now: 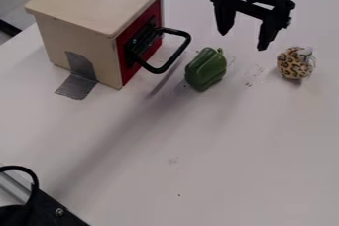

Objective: Move the thing to the middle right of the table

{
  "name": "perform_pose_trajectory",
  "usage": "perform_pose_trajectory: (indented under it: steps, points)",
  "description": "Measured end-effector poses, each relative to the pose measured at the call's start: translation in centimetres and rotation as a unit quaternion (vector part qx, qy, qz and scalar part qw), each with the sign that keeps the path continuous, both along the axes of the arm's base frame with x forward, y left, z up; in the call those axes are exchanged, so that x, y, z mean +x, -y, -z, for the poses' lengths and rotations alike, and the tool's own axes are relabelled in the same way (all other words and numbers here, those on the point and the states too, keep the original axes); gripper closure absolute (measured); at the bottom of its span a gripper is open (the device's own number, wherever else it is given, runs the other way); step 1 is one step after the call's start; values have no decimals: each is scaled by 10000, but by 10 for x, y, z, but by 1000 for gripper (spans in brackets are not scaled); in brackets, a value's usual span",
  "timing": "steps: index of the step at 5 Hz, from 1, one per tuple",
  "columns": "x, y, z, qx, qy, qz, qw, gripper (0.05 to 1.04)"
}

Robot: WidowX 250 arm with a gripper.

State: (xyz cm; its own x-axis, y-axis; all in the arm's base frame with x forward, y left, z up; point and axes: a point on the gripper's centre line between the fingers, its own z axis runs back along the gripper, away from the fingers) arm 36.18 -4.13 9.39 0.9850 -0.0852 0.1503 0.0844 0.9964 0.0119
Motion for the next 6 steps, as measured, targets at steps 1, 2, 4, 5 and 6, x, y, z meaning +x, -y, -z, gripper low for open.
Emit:
perform_pose_trajectory:
  steps: [1, 2, 4, 5, 6]
  points:
    - [-2, 0, 14, 4, -201, -9, 9998, 87]
    - [13, 11, 20, -81, -150, 137, 9998, 87]
    - [52, 68, 29, -82, -8, 671, 9977, 87]
    - [72, 79, 46, 85, -35, 726, 9973, 87]
    - [86, 78, 64, 449, -306, 702, 9961, 87]
